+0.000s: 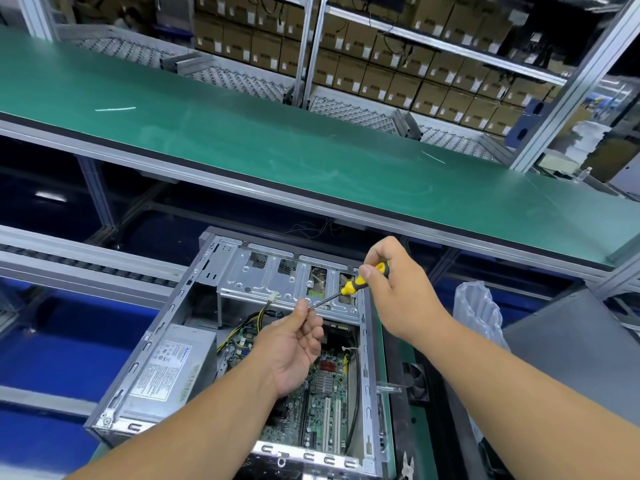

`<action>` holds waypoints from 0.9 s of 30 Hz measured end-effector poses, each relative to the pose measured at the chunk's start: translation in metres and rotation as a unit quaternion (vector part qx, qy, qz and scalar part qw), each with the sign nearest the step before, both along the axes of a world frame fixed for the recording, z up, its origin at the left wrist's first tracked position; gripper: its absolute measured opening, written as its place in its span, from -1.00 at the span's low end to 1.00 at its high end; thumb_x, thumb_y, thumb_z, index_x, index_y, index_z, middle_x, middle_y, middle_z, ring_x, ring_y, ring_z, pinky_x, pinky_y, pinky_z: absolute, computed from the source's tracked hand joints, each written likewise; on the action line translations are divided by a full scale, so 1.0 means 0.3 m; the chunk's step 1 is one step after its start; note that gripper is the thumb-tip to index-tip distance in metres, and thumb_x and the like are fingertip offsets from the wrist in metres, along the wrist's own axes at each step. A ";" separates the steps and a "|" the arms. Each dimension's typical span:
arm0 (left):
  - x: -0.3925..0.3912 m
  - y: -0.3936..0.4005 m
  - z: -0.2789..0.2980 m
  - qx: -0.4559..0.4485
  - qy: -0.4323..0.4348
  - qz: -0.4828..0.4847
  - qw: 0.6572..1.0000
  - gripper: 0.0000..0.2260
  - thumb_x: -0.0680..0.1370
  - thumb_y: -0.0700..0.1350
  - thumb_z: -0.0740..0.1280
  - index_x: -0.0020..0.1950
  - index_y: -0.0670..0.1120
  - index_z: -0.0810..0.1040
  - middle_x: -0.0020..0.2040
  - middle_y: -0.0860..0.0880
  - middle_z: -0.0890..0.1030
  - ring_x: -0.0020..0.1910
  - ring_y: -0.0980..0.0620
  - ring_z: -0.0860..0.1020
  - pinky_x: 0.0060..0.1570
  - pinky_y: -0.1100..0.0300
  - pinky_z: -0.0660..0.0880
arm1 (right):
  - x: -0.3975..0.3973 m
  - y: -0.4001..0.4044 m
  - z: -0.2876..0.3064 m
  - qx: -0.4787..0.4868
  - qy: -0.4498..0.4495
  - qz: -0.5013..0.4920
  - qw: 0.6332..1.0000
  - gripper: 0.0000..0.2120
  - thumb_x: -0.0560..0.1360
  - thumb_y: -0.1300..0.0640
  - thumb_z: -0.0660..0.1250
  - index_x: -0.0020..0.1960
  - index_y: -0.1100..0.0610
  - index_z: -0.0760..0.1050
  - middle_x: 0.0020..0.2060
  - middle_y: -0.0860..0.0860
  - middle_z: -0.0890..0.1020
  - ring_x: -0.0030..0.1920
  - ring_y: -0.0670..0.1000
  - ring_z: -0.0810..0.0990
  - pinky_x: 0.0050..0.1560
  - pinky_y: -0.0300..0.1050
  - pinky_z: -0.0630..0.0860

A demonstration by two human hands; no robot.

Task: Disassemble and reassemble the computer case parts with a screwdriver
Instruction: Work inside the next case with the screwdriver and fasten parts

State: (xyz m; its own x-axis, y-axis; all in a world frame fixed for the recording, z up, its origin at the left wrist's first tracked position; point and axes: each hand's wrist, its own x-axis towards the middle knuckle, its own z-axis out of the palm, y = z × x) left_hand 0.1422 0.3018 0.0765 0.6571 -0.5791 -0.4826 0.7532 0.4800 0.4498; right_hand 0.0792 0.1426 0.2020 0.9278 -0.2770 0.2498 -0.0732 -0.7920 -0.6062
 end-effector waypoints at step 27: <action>0.011 -0.010 -0.019 -0.003 -0.007 -0.002 1.000 -0.76 0.40 -0.10 0.53 -0.03 -0.22 0.67 -0.21 -0.16 0.68 -0.35 0.04 0.63 -0.45 0.27 0.56 | -0.003 -0.010 -0.016 0.000 -0.020 -0.001 1.000 -0.79 0.69 0.12 0.26 -0.07 -0.12 0.34 -0.32 -0.09 0.44 -0.40 -0.17 0.41 -0.42 -0.35 0.37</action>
